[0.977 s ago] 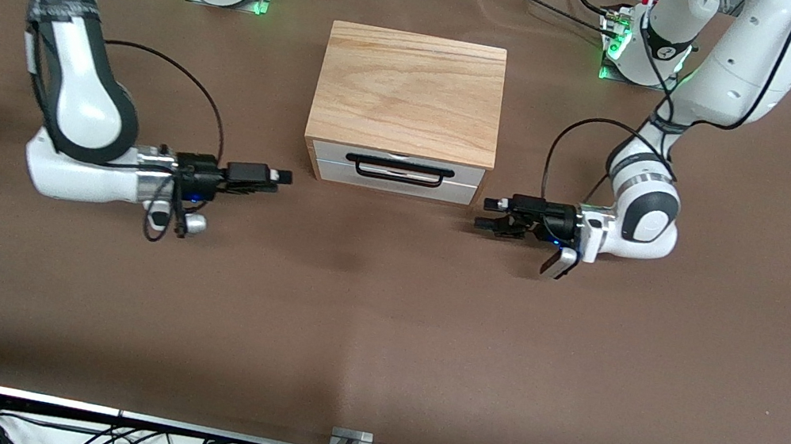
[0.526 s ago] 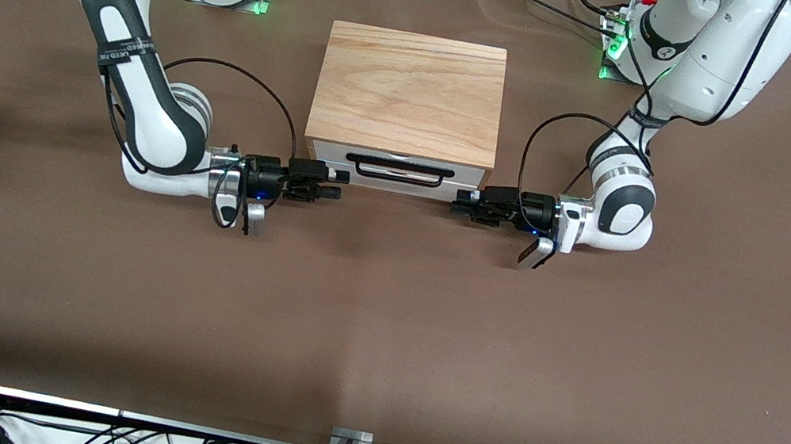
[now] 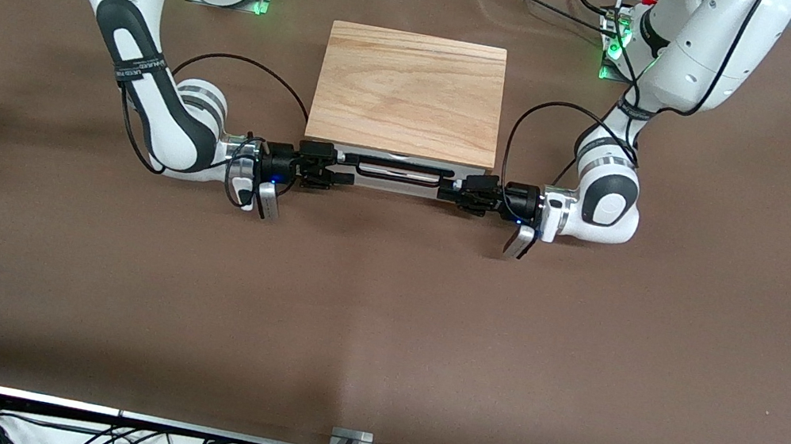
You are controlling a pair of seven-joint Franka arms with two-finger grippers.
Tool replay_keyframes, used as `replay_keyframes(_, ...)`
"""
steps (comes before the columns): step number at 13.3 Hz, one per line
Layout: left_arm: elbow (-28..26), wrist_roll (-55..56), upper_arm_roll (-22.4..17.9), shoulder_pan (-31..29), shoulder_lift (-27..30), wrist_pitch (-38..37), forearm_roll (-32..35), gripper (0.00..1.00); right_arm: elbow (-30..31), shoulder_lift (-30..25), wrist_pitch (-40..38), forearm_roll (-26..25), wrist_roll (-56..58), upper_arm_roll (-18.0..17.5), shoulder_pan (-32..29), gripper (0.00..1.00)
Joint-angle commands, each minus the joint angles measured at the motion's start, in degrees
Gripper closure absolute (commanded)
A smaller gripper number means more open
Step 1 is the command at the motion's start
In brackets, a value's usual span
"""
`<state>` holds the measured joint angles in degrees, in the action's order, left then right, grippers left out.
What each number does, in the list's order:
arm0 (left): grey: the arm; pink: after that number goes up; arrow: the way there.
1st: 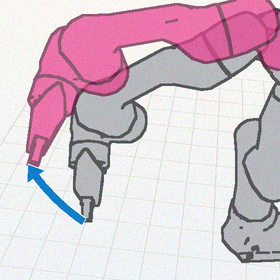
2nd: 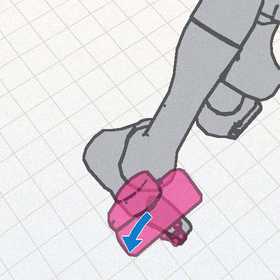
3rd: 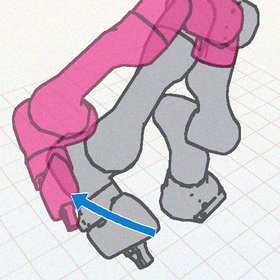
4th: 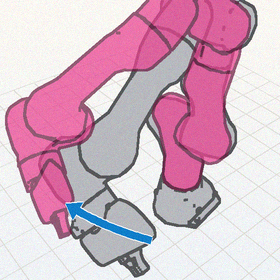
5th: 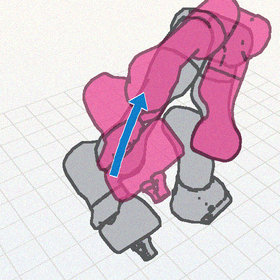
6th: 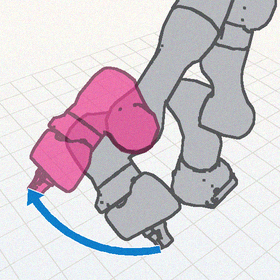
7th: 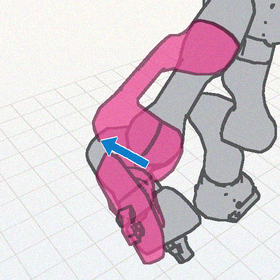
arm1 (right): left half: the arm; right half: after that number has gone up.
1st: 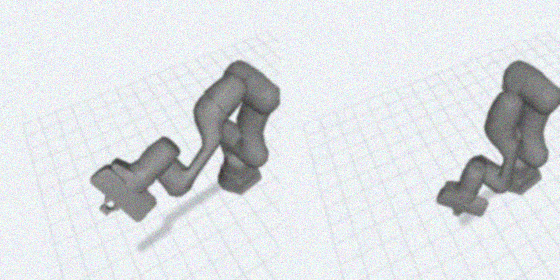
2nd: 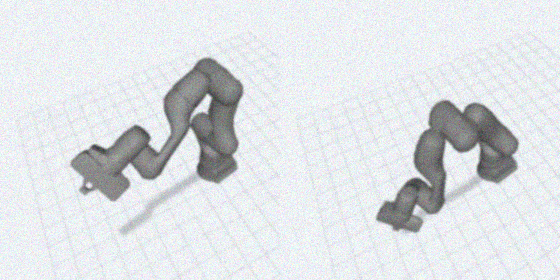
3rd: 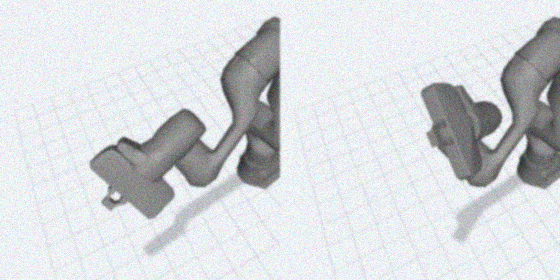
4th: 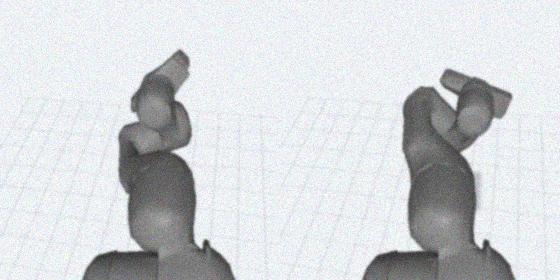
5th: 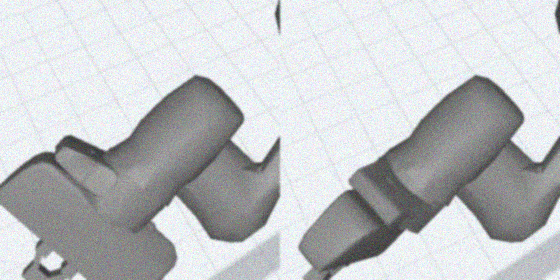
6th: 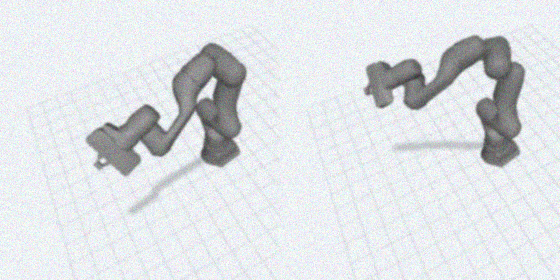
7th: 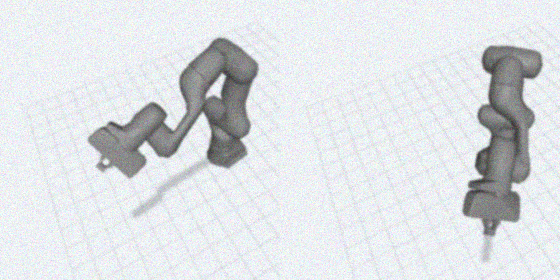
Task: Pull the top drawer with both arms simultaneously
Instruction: 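Close the left gripper and the right gripper on the handle ends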
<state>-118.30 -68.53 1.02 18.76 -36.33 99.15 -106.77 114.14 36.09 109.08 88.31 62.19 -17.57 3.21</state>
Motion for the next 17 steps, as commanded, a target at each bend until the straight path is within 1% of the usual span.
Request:
replay_keyframes(1, -2.8, -0.6, -0.3, 0.6, 2.7, 1.0, -1.2, 0.55, 0.7, 0.5, -0.4, 1.4, 1.5, -1.0, -0.5, 0.36)
replay_keyframes(2, -3.3, -0.6, -0.1, 0.6, 2.8, 1.0, -1.2, 0.56, 0.6, 0.9, -0.2, 1.6, 1.6, -1.0, -0.1, 0.42)
replay_keyframes(4, -4.4, -0.5, 0.2, 0.6, 3.5, 1.0, -1.2, 0.59, 0.3, 1.3, 0.2, 2.4, 1.5, -1.0, 0.0, 0.46)
replay_keyframes(5, -4.5, -0.5, 0.7, 0.6, 3.7, 1.0, -1.2, 0.61, 0.3, 1.3, 0.2, 3.2, 1.5, -0.9, 0.2, 0.55)
replay_keyframes(7, -4.5, -0.6, 1.0, 0.6, 3.9, 1.1, -1.3, 0.61, 0.3, 1.3, 0.3, 3.3, 1.6, -0.9, 0.7, 0.74)
replay_keyframes(9, -4.4, -0.6, 1.1, 0.7, 3.9, 1.1, -1.7, 0.62, 0.2, 1.3, 0.3, 3.3, 1.6, -0.9, 0.7, 0.86)
replay_keyframes(10, -4.5, -0.6, 1.1, 1.2, 3.9, 1.1, -2.5, 0.63, 0.1, 1.3, 0.3, 3.4, 1.6, -0.9, 0.7, 0.90)
replay_keyframes(11, -4.4, -0.6, 1.1, 1.5, 3.8, 1.1, -2.6, 0.66, 0.1, 1.3, 0.3, 3.4, 1.6, -0.9, 0.7, 0.93)
replay_keyframes(13, -4.4, -0.6, 1.1, 1.5, 3.8, 1.1, -2.6, 0.79, -0.3, 1.3, 0.3, 3.4, 1.6, -0.9, 0.7, 0.94)
replay_keyframes(15, -4.4, -0.6, 1.1, 1.5, 3.6, 1.1, -2.6, 0.83, -0.3, 1.3, 0.3, 3.4, 1.5, -0.9, 0.7, 0.94)
replay_keyframes(17, -4.1, -0.6, 1.1, 1.5, 2.4, 1.1, -2.6, 0.83, -0.3, 1.3, 0.3, 3.4, 1.4, -0.9, 0.7, 0.94)
